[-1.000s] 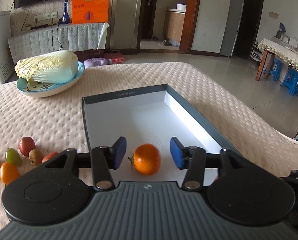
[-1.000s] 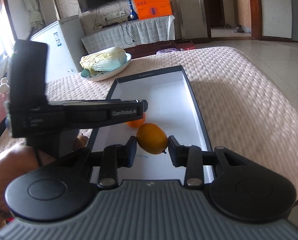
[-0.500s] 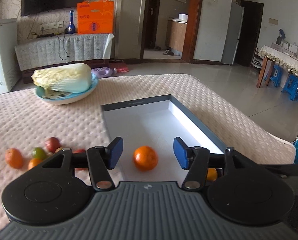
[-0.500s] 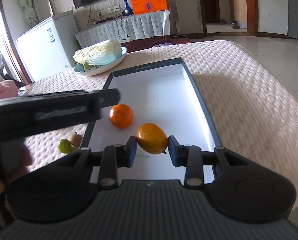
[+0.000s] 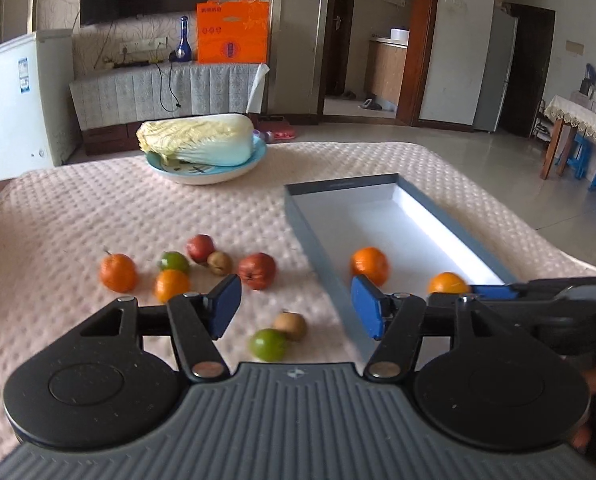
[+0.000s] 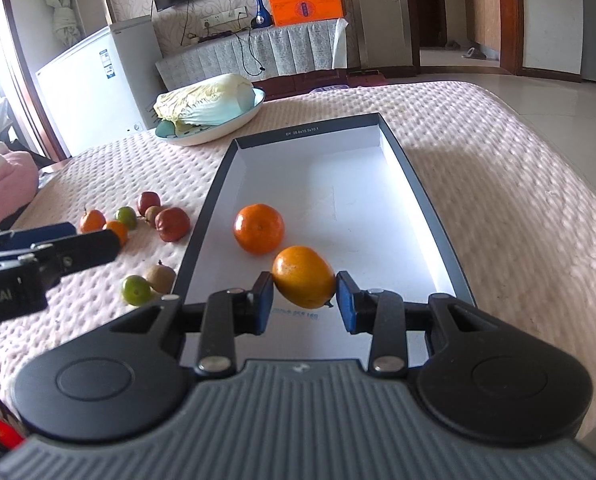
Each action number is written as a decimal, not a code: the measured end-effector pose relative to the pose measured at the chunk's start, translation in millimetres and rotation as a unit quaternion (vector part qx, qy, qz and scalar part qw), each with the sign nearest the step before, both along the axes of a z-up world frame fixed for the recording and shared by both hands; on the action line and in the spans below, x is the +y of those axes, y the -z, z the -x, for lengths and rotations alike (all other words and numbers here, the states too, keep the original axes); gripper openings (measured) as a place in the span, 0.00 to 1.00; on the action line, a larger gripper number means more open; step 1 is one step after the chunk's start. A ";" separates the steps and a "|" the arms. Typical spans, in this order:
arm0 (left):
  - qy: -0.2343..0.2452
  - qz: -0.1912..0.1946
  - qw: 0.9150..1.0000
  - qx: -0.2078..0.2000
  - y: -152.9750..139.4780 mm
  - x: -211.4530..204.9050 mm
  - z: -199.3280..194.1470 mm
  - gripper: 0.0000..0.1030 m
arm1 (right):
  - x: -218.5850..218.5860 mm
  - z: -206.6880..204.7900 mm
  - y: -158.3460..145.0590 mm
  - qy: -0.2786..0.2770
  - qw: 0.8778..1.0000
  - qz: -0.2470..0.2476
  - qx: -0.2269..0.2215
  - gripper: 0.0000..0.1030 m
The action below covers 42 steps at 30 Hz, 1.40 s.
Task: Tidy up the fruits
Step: 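Lower the yellow-orange orange into the box and open the right gripper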
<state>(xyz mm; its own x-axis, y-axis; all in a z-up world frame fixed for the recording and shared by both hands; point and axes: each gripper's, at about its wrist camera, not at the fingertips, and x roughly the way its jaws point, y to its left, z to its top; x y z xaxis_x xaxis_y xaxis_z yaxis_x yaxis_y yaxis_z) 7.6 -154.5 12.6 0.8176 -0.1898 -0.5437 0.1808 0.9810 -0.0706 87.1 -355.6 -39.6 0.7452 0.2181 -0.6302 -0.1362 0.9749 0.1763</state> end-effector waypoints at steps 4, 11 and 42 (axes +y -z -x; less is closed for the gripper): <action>-0.005 0.009 1.000 0.004 2.0 19.2 -1.2 0.65 | -0.8 -1.5 0.5 0.005 1.000 0.002 0.000 0.36; -0.018 -0.004 1.000 0.016 11.2 38.5 -6.2 0.65 | 5.5 -5.3 3.3 0.008 1.000 0.012 0.002 0.37; -0.056 -0.001 0.998 0.021 19.7 68.2 -15.0 0.65 | 44.1 13.8 -25.5 0.000 0.997 -0.005 -0.083 0.41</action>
<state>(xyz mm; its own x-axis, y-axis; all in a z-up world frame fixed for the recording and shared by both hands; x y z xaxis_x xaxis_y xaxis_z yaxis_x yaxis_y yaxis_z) 22.6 -86.2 -7.1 0.8101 -0.0975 -0.5782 0.0677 0.9950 -0.0729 73.3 -311.5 -14.1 0.8391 0.2231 -0.4962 -0.1638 0.9733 0.1607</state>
